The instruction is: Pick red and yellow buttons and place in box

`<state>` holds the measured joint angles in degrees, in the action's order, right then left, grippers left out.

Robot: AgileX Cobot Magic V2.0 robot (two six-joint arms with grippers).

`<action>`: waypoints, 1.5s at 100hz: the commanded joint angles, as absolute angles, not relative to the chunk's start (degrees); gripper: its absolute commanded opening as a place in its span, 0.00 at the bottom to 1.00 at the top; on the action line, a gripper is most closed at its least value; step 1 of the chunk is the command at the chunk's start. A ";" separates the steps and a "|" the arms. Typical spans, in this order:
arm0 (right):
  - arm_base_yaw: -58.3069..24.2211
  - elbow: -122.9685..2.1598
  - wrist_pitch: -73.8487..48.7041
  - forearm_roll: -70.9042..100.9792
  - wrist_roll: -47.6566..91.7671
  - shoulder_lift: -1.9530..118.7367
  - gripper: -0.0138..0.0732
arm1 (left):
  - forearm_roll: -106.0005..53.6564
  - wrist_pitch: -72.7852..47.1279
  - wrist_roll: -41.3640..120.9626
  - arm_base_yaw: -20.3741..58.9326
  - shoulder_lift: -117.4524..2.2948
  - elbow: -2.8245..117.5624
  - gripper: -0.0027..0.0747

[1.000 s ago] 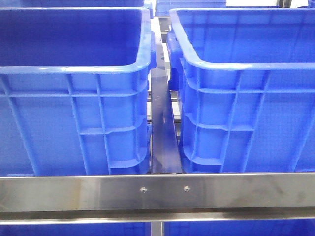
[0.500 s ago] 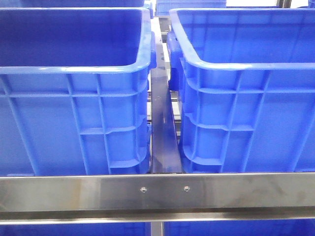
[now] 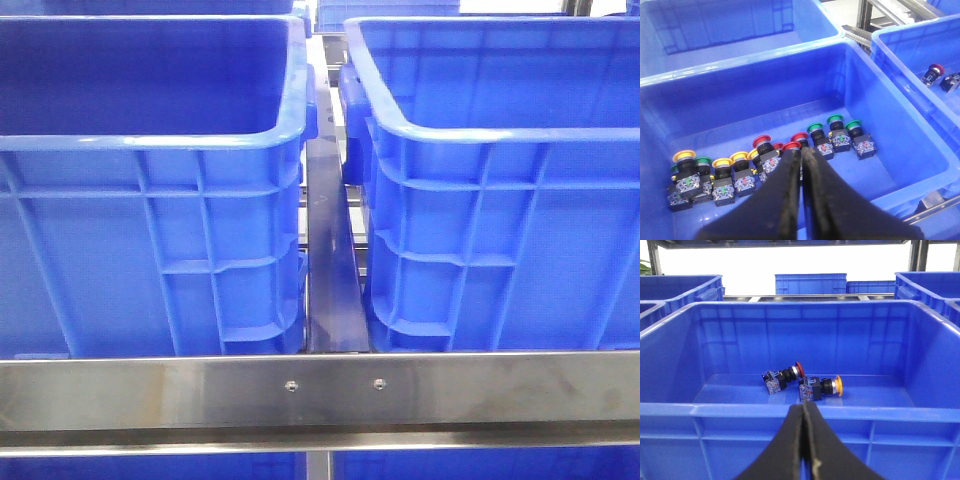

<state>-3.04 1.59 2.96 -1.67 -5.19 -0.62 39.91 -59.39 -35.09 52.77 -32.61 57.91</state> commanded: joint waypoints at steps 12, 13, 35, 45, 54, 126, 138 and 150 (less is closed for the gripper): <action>-2.97 1.55 7.23 -1.63 -5.05 -1.80 0.08 | 42.23 -55.26 -35.35 53.01 -32.98 58.04 0.01; -2.97 1.55 7.23 -1.63 -5.05 -1.80 0.08 | 42.23 -55.26 -35.34 53.01 -32.98 57.90 0.01; -2.97 1.55 7.23 -1.63 -5.05 -1.80 0.08 | 42.66 -52.31 -32.92 53.01 -32.98 51.57 0.01; -2.97 1.55 7.23 -1.63 -5.05 -1.80 0.08 | 42.66 -50.02 -32.83 53.01 -32.58 49.32 0.01; -2.97 1.55 7.23 -1.63 -5.05 -1.80 0.08 | 42.66 -46.88 -31.78 52.83 -31.82 47.36 0.01; -2.97 1.55 7.27 -1.63 -5.05 -1.80 0.08 | 10.91 -9.87 0.93 17.48 -22.23 25.87 0.01; -2.97 1.55 7.27 -1.63 -5.05 -1.80 0.08 | 10.16 -8.51 0.93 13.66 -17.70 20.71 0.01; -2.97 1.55 7.27 -1.63 -5.05 -1.80 0.08 | 9.94 -7.61 0.93 10.03 -12.43 16.29 0.01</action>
<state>-3.04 1.59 2.86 -1.67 -5.19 -0.62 10.63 -13.15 0.83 12.01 -14.96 17.22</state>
